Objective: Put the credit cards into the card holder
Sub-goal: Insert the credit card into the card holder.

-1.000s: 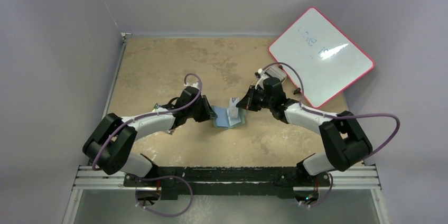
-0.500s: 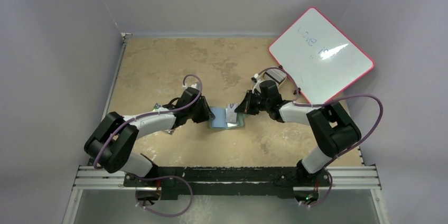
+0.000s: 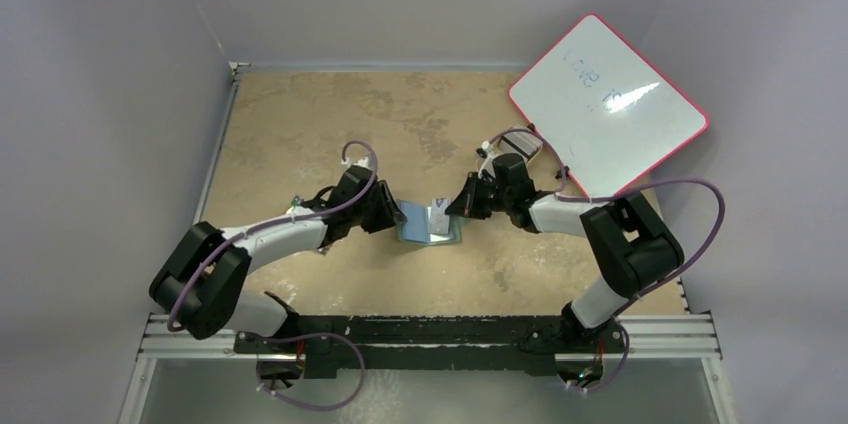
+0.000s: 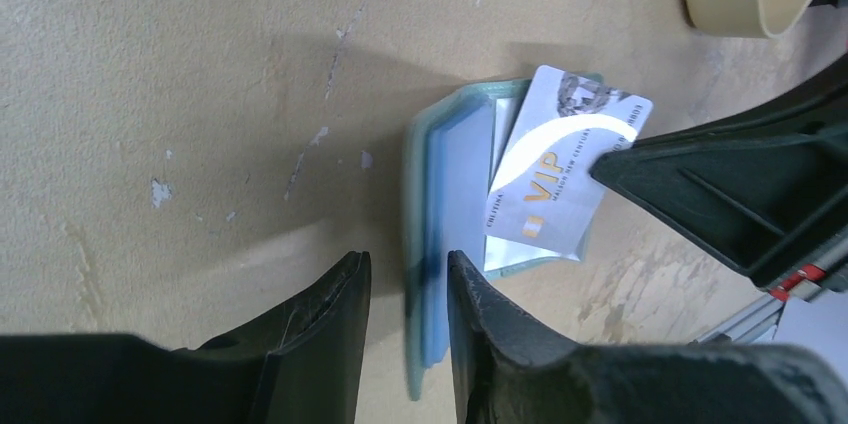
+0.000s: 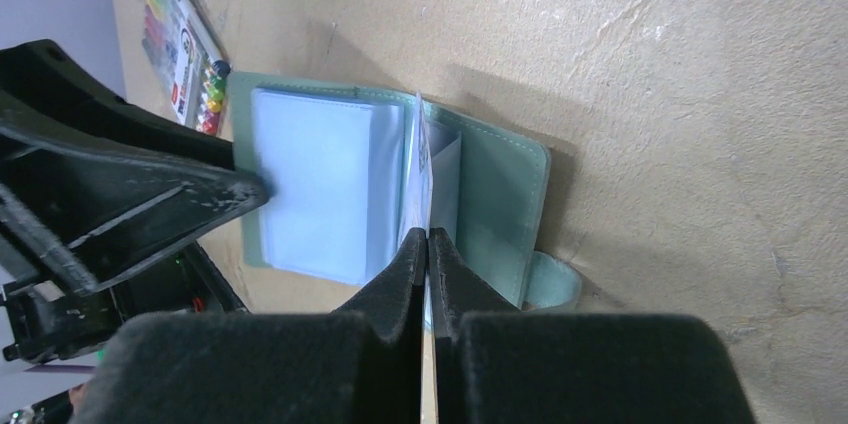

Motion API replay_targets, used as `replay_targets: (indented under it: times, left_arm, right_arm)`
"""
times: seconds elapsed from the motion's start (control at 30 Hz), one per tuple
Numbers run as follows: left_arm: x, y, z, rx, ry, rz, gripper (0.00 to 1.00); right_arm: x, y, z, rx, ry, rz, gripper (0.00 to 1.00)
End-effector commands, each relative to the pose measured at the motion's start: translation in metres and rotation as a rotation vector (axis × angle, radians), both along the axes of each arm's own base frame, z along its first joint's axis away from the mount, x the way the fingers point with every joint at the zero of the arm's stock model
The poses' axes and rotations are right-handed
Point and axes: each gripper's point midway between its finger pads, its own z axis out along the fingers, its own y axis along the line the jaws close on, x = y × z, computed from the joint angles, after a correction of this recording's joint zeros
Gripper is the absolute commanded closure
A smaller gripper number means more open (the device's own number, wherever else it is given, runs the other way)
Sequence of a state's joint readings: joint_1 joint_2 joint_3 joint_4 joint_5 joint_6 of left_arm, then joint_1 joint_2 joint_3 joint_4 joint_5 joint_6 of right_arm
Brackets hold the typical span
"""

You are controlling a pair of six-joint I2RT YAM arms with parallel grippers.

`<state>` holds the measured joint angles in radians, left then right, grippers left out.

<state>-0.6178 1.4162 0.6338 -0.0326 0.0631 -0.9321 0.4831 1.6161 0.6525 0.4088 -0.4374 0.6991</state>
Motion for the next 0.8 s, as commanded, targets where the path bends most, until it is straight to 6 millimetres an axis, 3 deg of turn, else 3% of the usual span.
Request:
replay_targets:
  times: [0.0,0.33,0.53,0.77]
  left_arm:
    - [0.001,0.0,0.018,-0.043,-0.058,0.016,0.67]
    - [-0.002,0.003,0.004,-0.024,-0.033,0.017,1.0]
    - [-0.003,0.008,-0.007,0.01,-0.02,0.029,1.0]
    - [-0.003,0.012,-0.012,0.013,-0.024,0.051,1.0]
  right_arm:
    - [0.001,-0.004,0.004,-0.022,-0.043,0.01,1.0]
    - [-0.003,0.002,0.021,0.035,-0.059,0.037,1.0]
    - [-0.001,0.011,0.04,0.126,-0.089,0.03,1.0]
    - [-0.003,0.015,0.032,0.144,-0.051,0.046,1.0]
